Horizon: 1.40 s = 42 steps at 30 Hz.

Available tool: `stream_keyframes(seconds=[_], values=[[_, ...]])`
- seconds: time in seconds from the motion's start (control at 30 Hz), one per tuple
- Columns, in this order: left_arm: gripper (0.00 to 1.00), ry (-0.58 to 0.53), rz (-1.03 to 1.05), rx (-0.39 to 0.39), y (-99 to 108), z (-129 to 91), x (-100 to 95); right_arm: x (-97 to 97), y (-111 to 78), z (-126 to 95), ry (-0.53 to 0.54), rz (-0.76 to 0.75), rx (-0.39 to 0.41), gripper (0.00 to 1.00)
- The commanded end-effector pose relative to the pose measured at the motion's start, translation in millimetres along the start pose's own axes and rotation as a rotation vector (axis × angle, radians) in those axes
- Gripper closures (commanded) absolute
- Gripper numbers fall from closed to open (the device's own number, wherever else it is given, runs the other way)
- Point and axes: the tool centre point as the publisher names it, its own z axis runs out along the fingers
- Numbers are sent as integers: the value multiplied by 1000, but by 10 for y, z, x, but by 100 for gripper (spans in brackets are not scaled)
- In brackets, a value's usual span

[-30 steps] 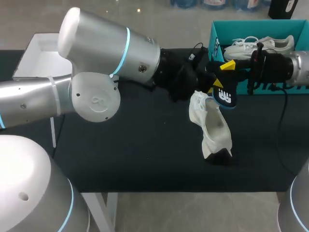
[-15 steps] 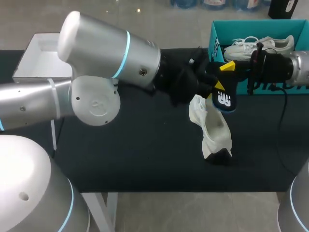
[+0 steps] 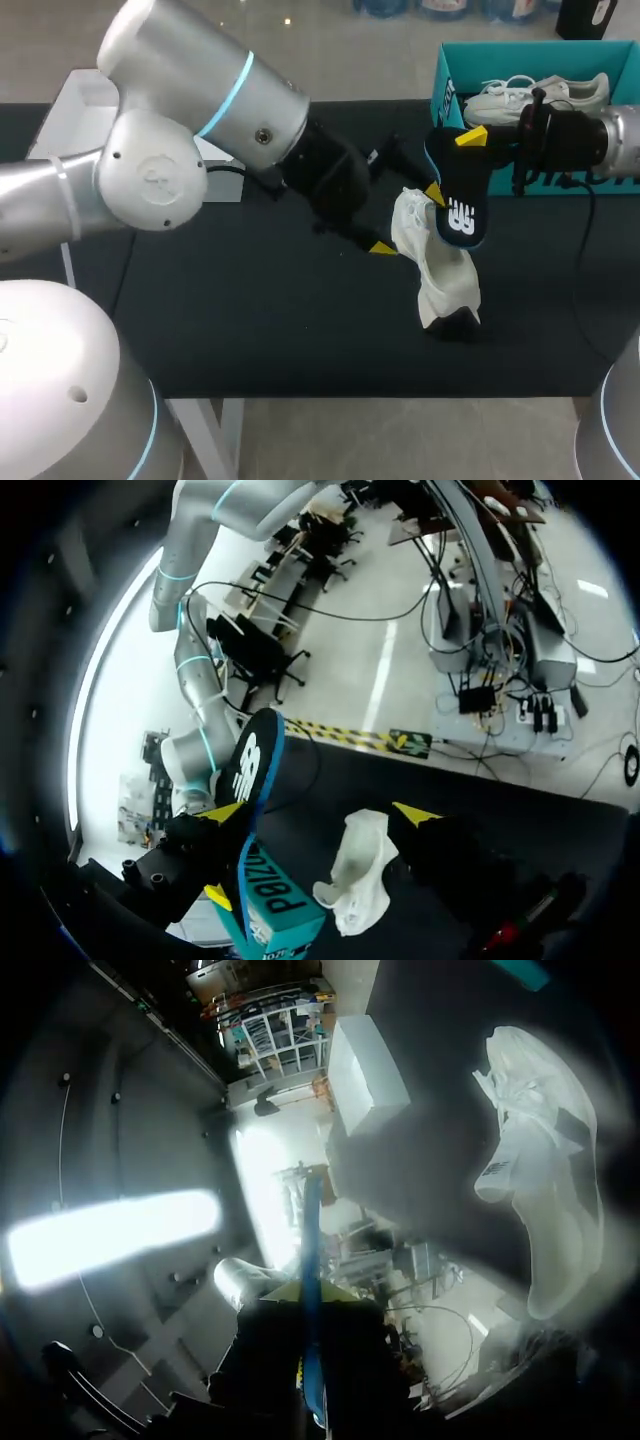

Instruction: Take the shoe out of the shoebox, open the shoe tongue, remove and reinsert the insole, then place the shoe into the shoebox

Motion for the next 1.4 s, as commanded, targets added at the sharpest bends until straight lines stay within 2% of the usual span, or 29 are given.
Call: stream_keyframes(seconds=[0.03,0.23,0.47,1.13,1.23,1.4], values=[[0,190,16,15,17,-683,-18,-1,5,2,-1,0,1,100],[0,355,66,-2,45,-917,-154,-1,5,2,-1,0,1,100],[0,564,147,-45,60,-1160,-506,-1,5,2,-1,0,1,100],[0,564,147,-45,60,-1160,-506,-1,5,2,-1,0,1,100],[0,699,216,-129,200,-1302,-732,-1,5,2,-1,0,1,100],[0,818,289,-180,413,-1304,-1016,-1,5,2,-1,0,1,100]])
